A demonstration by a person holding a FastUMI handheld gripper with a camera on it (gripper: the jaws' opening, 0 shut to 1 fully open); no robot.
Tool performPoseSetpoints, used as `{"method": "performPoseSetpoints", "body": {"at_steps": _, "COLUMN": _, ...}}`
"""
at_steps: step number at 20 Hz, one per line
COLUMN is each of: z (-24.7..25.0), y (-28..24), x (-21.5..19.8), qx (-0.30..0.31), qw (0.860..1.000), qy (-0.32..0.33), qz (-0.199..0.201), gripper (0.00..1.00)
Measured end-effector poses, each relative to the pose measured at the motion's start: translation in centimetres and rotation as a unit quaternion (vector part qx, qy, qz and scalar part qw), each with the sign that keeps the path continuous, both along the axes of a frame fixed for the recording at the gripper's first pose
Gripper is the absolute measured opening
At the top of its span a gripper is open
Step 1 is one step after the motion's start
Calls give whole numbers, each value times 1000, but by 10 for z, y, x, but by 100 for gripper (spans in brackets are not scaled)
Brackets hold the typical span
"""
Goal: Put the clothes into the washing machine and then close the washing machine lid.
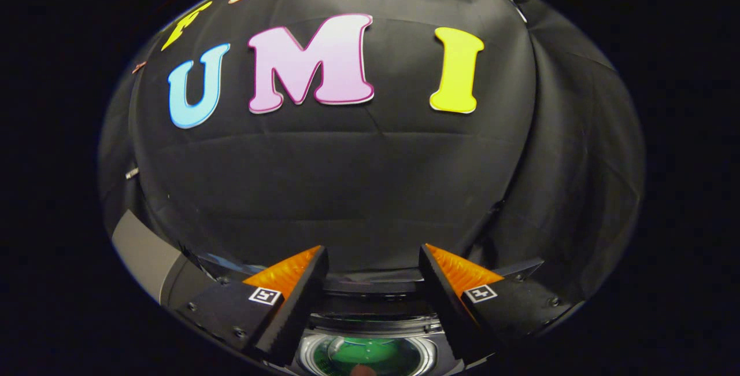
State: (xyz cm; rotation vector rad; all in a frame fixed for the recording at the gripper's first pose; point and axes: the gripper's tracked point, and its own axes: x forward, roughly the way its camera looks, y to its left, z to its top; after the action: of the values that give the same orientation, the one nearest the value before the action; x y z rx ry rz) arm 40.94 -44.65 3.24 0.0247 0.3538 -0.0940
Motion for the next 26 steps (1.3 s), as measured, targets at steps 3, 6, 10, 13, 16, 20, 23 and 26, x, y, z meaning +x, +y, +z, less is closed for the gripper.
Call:
{"method": "performPoseSetpoints", "body": {"at_steps": 3, "z": 0, "y": 0, "x": -7, "qx": -14, "qw": 1000, "qy": -9, "qz": 2, "gripper": 100}}
{"method": "performPoseSetpoints", "body": {"at_steps": 6, "z": -1, "y": 1, "x": -18, "qx": -7, "qw": 1000, "qy": -13, "qz": 4, "gripper": 100}}
{"method": "performPoseSetpoints", "body": {"at_steps": 10, "z": 2, "y": 2, "x": -34, "qx": -7, "qw": 999, "qy": -30, "qz": 7, "gripper": 100}}
{"method": "performPoseSetpoints", "body": {"at_steps": 13, "z": -1, "y": 4, "x": -49, "qx": -11, "qw": 999, "qy": -40, "qz": 8, "gripper": 100}}
{"method": "performPoseSetpoints", "body": {"at_steps": 16, "z": -1, "y": 5, "x": -63, "qx": -11, "qw": 999, "qy": -45, "qz": 10, "gripper": 100}}
{"method": "performPoseSetpoints", "body": {"at_steps": 20, "z": -6, "y": 7, "x": -78, "qx": -13, "qw": 999, "qy": -43, "qz": 10, "gripper": 100}}
{"method": "performPoseSetpoints", "body": {"at_steps": 23, "z": -9, "y": 7, "x": -88, "qx": -12, "qw": 999, "qy": -39, "qz": 4, "gripper": 100}}
{"method": "performPoseSetpoints", "body": {"at_steps": 26, "z": -11, "y": 8, "x": -97, "qx": -11, "qw": 999, "qy": -43, "qz": 4, "gripper": 100}}
